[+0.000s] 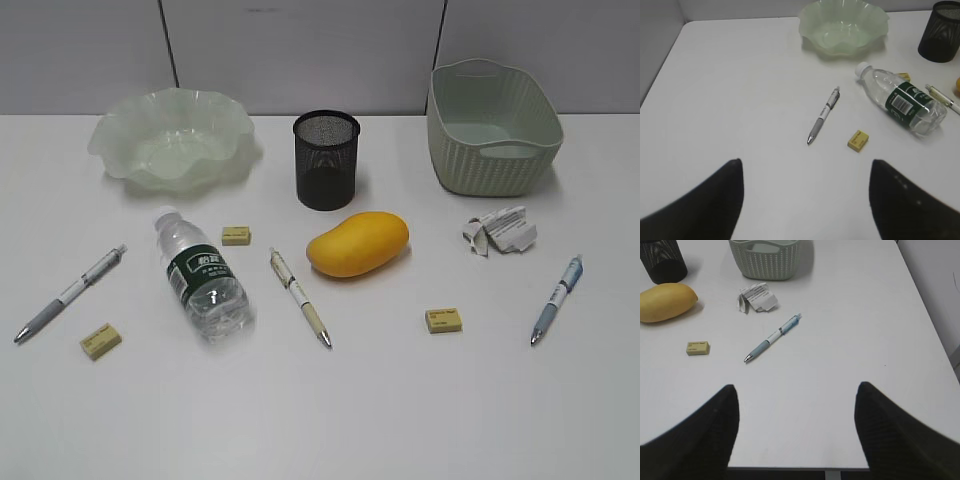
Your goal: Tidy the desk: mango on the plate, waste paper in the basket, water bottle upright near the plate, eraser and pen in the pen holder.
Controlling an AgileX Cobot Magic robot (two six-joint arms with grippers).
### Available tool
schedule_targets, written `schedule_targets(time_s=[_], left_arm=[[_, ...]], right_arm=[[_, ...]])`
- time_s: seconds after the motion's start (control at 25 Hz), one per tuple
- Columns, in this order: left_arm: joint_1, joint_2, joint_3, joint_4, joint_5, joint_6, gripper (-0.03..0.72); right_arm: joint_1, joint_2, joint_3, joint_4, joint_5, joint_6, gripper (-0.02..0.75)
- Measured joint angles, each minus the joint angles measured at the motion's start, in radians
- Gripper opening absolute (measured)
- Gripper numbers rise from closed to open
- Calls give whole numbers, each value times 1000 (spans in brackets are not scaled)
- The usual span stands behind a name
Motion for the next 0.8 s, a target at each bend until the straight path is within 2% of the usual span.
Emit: schedule_targets(time_s=[0.8], left_arm=[[0,0,0,0,0,0,587]], right_arm=[[0,0,0,0,0,0,568]])
